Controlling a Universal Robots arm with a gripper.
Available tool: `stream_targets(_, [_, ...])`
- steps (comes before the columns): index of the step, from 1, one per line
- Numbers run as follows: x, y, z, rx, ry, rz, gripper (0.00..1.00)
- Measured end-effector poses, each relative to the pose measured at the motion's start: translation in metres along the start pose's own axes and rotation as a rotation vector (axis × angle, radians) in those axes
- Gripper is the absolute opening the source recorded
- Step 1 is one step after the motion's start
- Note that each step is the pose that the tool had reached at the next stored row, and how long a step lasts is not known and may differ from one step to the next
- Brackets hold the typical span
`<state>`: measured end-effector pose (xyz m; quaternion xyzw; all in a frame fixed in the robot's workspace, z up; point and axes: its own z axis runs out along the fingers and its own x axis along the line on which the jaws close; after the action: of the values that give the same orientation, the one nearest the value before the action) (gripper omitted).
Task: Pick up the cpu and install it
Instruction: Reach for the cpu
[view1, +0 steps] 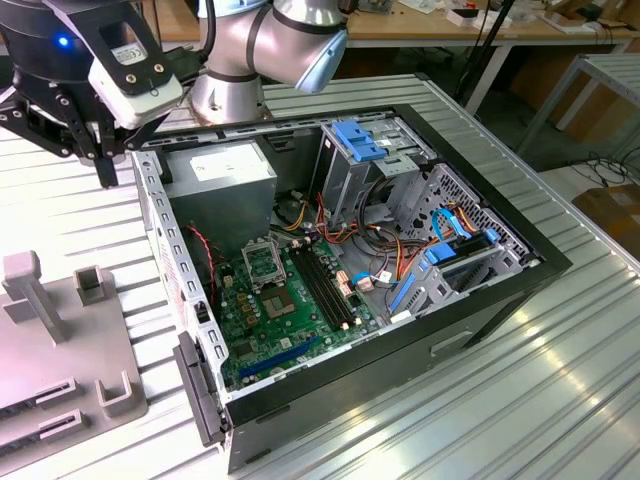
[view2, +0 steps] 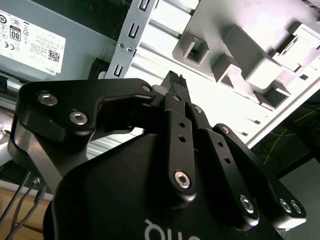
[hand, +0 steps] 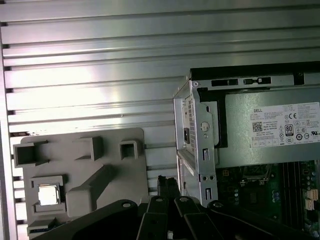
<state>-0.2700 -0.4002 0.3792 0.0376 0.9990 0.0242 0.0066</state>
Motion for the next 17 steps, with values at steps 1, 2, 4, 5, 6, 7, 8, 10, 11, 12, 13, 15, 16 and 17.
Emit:
stream_targets(1, [0.0006, 0.0, 0.0, 0.0, 0.0, 0.0, 0.11])
stream_targets(2, [0.0012, -0.0001, 0.0, 0.0, 0.0, 0.0, 0.11])
stream_targets(4, [0.0026, -0.0002, 0.0001, 0.0, -0.0001, 0.0, 0.11])
stream_targets(5, [0.0038, -0.0003, 0.0001, 0.0, 0.0, 0.0, 0.11])
stream_targets(6, [0.0049, -0.0004, 0.0002, 0.0, -0.0001, 0.0, 0.11])
stream_targets(7, [0.0055, -0.0004, 0.0002, 0.0, 0.0, 0.0, 0.11])
stream_targets(8, [0.0061, -0.0005, 0.0002, 0.0, -0.0001, 0.0, 0.11])
stream_targets(10, [0.0074, -0.0006, 0.0002, 0.0, -0.0001, 0.0, 0.11])
stream_targets(11, [0.0084, -0.0006, 0.0002, 0.0, 0.0, 0.0, 0.11])
stream_targets(12, [0.0092, -0.0007, 0.0003, 0.0, -0.0001, 0.0, 0.11])
stream_targets(13, [0.0097, -0.0007, 0.0003, 0.0, -0.0001, 0.0, 0.11])
stream_targets(15, [0.0109, -0.0008, 0.0004, 0.0, -0.0001, 0.0, 0.11])
stream_targets(16, [0.0115, -0.0009, 0.0004, 0.0, -0.0001, 0.0, 0.11])
stream_targets(17, [0.0121, -0.0009, 0.0004, -0.0001, 0.0, 0.0, 0.11])
